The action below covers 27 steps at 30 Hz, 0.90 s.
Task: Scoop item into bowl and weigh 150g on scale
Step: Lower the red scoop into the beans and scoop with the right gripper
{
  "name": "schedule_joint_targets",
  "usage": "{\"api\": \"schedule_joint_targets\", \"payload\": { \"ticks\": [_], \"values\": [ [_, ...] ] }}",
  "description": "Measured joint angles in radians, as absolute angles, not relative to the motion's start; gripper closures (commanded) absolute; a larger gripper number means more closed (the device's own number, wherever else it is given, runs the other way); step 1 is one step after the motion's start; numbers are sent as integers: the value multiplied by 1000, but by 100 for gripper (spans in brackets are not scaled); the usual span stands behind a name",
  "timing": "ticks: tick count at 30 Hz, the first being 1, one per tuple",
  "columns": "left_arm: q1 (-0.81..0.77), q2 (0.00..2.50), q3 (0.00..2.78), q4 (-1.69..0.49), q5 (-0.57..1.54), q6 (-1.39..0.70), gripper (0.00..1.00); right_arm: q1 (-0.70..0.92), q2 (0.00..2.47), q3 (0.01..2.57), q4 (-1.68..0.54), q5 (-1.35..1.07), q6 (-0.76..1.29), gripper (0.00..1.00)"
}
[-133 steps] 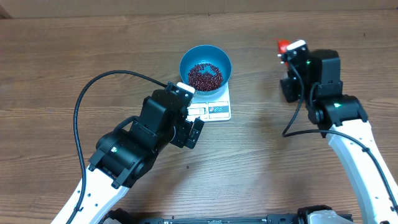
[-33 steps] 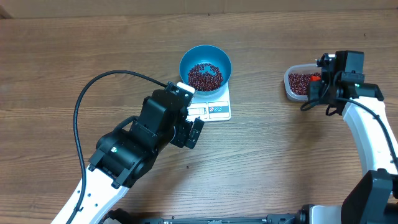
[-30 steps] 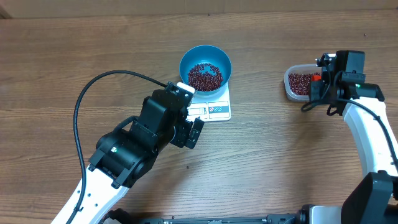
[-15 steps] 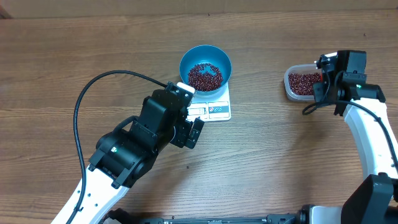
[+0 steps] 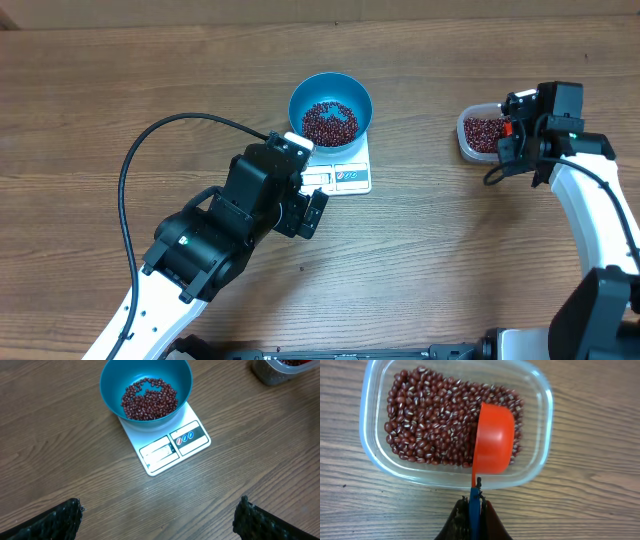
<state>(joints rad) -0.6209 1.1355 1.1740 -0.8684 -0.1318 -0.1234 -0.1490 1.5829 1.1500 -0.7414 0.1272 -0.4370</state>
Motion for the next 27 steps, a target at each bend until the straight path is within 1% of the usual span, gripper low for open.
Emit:
{"api": "schedule_joint_targets", "payload": {
  "ticks": [6,18,27],
  "values": [
    [-621,1135,1174,-868,-132,-123,1,-149,1619,1150,-741,103,-430,96],
    [-621,1135,1174,-868,-132,-123,0,-151,1628,1150,-742,-98,-422,96],
    [-621,1135,1174,-868,-132,-123,1,-157,1628,1150,-741,-179,-393,96]
  ]
}}
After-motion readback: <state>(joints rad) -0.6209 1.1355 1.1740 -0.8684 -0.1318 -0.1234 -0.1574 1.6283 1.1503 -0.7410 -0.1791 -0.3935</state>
